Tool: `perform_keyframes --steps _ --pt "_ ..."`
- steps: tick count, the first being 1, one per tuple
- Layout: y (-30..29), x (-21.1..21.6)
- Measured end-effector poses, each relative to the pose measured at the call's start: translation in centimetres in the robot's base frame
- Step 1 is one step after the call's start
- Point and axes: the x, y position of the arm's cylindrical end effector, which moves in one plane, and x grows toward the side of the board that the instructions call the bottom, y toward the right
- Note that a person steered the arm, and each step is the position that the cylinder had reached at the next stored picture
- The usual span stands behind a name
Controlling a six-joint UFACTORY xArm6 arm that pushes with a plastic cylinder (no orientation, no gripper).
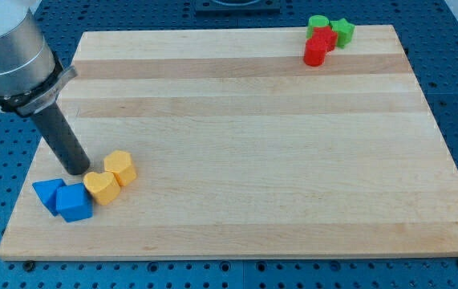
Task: Separate the yellow hexagon from yellow heart
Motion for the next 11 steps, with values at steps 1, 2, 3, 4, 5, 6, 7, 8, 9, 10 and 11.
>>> perform_keyframes --steps 1,2,3,4,5,6,7,8,9,10,11 --pt "0.0 0.3" --pt "0.8 0.6" --pt "1.4 0.8" --pt "1.5 1.5" --pt "1.5 1.8" --pt "1.5 2.2" --pt "2.6 2.3" --pt "4.6 2.3" --pt "6.7 2.3" --pt "8.6 2.3" --pt "11.7 2.3"
